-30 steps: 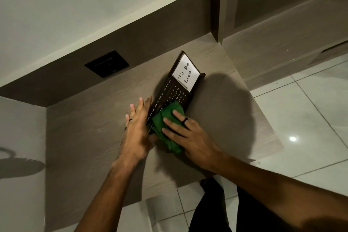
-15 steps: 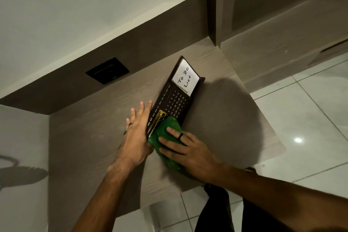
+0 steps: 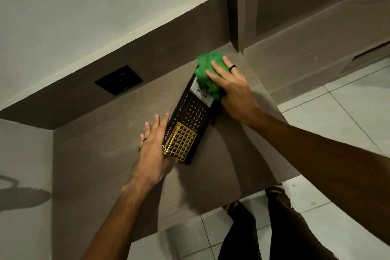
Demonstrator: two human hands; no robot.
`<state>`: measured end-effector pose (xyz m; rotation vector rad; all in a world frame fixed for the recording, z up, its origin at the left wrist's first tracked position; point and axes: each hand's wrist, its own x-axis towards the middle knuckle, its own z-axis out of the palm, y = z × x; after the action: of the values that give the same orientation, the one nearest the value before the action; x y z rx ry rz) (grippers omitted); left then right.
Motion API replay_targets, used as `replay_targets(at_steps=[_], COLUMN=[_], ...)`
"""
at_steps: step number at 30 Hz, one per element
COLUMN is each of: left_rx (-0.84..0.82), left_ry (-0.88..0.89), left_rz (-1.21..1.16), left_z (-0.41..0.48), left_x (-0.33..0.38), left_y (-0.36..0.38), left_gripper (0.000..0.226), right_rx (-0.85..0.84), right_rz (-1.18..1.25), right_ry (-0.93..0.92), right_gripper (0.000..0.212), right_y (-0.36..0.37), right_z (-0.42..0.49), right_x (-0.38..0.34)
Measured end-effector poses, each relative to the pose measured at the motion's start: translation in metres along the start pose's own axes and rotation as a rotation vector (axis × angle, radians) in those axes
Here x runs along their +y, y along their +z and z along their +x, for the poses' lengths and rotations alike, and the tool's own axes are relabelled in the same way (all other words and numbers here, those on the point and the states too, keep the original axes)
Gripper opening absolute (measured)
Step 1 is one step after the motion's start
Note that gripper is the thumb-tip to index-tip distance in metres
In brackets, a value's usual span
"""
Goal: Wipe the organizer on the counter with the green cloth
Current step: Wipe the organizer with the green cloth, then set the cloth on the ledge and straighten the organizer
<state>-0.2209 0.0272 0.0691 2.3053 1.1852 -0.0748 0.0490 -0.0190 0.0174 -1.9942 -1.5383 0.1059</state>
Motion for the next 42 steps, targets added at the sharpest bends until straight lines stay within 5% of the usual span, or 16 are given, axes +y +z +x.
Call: replay_targets(at_steps=[4, 17, 20, 22, 28, 35, 42], left_rx=[-0.005, -0.026, -0.024, -0.026, 0.045, 0.266, 0.023], left_ry=[-0.014, -0.046, -0.051, -0.057, -0.093, 0.221, 0.331], left_rz=[-0.027, -0.044, -0.017, -0.009, 0.172, 0.267, 0.285], left_z=[0.000, -0.001, -0.001, -0.001, -0.003, 0.025, 0.071], left_x=[0.002, 0.002, 0.005, 0.008, 0.018, 0.093, 0.127], left_y=[0.000, 0.000, -0.001, -0.002, -0.015, 0.023, 0.132], left_gripper=[0.125, 0.126, 0.127, 0.127, 0.135, 0.096, 0.092], right_rx=[-0.129, -0.436, -0.516, -0.532, -0.350, -0.003, 0.058], right_rz=[-0.100, -0.099, 0.159, 0.488, 1.134, 0.863, 0.559], right_ry=[0.149, -0.283, -0.332, -0.179, 0.419, 0.535, 0.515], right_gripper=[0.075, 0.048, 0.046, 0.053, 0.054, 0.051, 0.061], right_y=[0.013, 0.036, 0.026, 0.015, -0.035, -0.062, -0.051], right_z=[-0.033, -0.146, -0.148, -0.144, -0.110, -0.058, -0.018], right_x=[0.003, -0.116, -0.114, -0.106, -0.049, 0.066, 0.149])
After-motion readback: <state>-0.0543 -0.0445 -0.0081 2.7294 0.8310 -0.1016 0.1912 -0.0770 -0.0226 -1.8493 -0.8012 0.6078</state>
